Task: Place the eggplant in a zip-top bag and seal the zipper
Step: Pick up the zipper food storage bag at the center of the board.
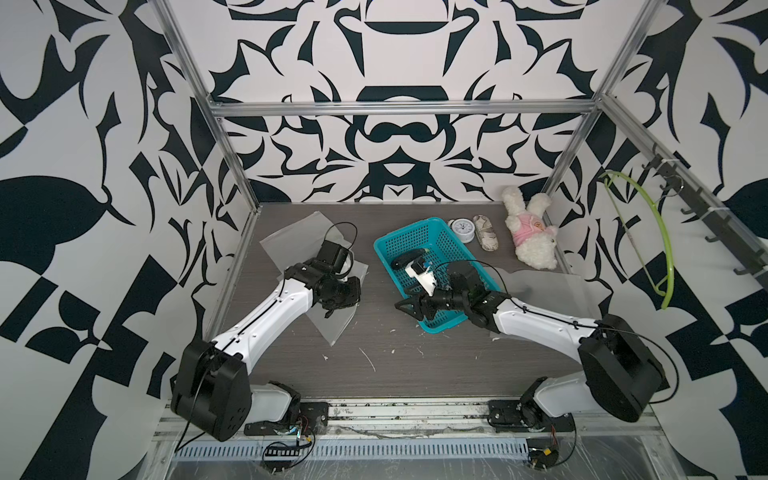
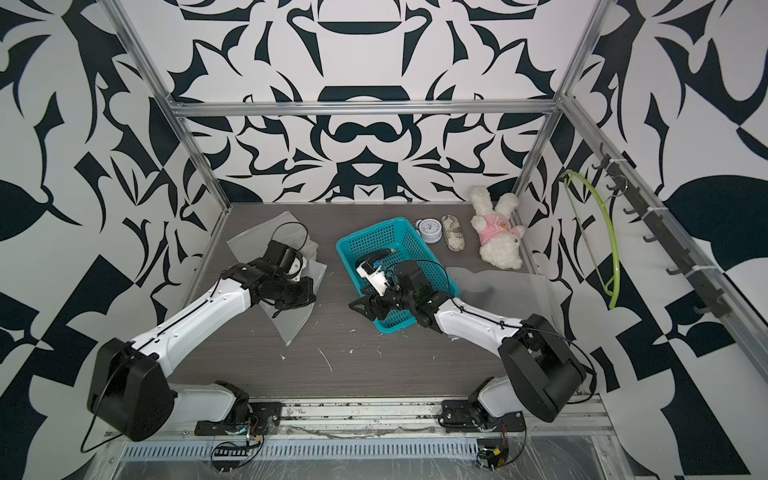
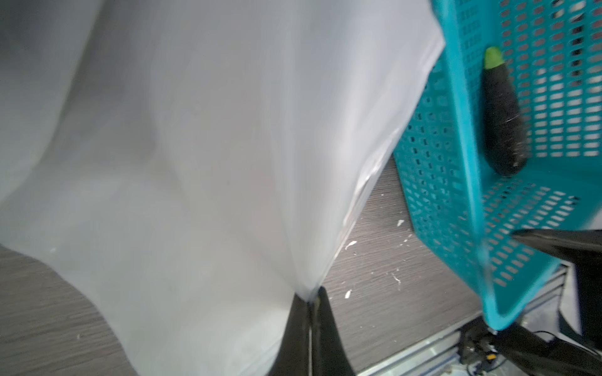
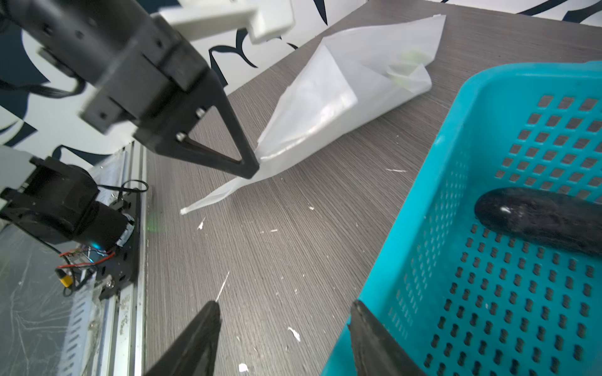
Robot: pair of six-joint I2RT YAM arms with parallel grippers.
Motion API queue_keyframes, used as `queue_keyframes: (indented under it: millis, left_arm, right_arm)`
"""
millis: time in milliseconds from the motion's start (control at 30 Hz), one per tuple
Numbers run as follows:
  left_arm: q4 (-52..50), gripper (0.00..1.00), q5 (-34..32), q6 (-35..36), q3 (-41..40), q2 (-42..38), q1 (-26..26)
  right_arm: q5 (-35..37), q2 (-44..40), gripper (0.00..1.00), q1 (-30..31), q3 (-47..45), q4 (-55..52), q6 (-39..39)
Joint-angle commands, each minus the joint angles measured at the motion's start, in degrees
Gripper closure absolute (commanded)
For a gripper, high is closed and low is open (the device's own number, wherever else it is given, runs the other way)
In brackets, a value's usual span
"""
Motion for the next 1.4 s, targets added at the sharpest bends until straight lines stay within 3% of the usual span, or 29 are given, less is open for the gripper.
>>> queue_keyframes:
  millis: [0, 267, 533, 833, 967, 1167, 1367]
  left_arm:
    - [4.5, 1.0, 3.1, -9.6, -1.1, -2.9, 1.0]
    - [10.1, 1.0, 2.4, -21.3, 2.3, -6.8, 1.1]
    - [15.6, 1.0, 2.0, -26.5, 5.4, -11.2, 1.0]
    - [18.8, 1.0, 3.4, -25.8, 3.6, -11.9, 1.2]
    - [23.1, 1.0, 7.5, -27.2, 2.9, -11.1, 1.1]
    - [23.1, 1.0, 10.2, -27.2, 10.7, -9.0, 0.4]
    - [16.2, 1.0, 5.5, -23.6, 18.5, -10.6, 0.4]
  right_arm:
    - [-0.9, 0.7, 0.35, 2.0, 3.1, 5.0, 3.7]
    - [4.5, 2.8, 0.35, 6.5, 6.6, 10.7, 6.6]
    - [6.8, 2.7, 0.41, 7.3, 9.0, 14.2, 7.9]
    - [8.2, 0.2, 0.42, 7.3, 9.0, 14.5, 8.1]
    - [9.4, 0.1, 0.41, 6.9, 10.0, 14.1, 8.3]
    - [7.0, -2.9, 0.41, 4.0, 10.5, 14.5, 10.1]
    - [5.5, -5.9, 0.39, 2.9, 10.9, 13.2, 10.3]
